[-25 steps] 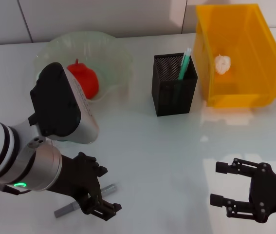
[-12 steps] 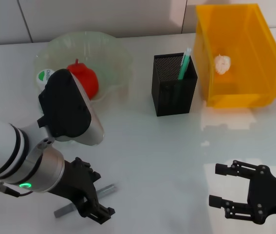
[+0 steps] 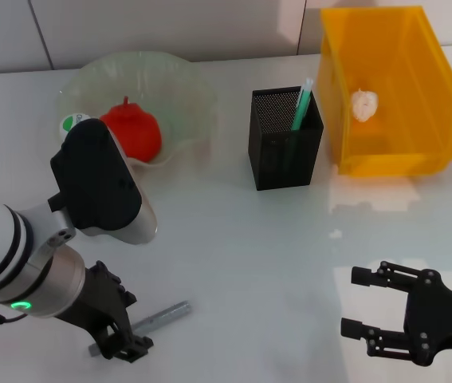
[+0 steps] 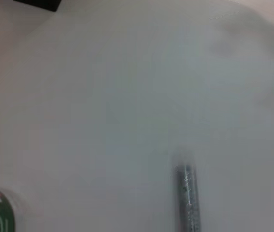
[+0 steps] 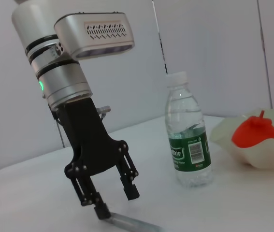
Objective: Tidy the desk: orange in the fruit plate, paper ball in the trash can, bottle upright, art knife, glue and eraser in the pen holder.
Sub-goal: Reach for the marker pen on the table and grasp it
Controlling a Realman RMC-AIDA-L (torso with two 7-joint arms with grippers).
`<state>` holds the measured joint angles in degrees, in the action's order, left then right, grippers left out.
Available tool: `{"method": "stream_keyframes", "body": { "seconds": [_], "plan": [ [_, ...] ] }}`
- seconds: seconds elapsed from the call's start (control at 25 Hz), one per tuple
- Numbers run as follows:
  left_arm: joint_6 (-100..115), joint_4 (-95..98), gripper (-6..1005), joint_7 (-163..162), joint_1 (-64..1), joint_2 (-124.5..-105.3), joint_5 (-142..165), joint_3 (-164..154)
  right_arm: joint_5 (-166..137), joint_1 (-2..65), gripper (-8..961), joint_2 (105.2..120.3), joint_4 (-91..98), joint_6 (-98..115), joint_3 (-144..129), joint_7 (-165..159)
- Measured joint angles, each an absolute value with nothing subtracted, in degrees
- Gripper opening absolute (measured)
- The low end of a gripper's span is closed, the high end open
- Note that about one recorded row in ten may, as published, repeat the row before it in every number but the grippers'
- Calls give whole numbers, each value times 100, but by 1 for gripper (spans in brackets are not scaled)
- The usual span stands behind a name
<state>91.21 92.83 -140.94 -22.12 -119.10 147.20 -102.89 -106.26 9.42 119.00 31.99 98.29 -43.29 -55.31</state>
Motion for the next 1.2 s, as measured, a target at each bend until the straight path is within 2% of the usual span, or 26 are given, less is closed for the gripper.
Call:
{"method": "stream_keyframes", "body": {
  "seconds": [0.44, 0.64, 0.88, 1.2],
  "plan": [
    [9364, 9135, 594, -14279, -2425, -11909, 14819, -10292, -10625, 981, 747, 11900, 3199, 9831, -4324, -5528],
    [9370, 9121, 592, -14297, -2458, -11913, 14819, -10292, -10610, 984, 745, 11900, 3199, 9833, -4324, -5528],
    [9295, 8950, 496, -14330, -2500, -11918, 14818, -10333, -10598, 984, 742, 11900, 3205, 9835, -4324, -5528],
    [9181, 8790, 494, -14338, -2517, -11918, 14849, -10393, -10616, 1001, 739, 11896, 3204, 9835, -4324, -5528]
  ]
}}
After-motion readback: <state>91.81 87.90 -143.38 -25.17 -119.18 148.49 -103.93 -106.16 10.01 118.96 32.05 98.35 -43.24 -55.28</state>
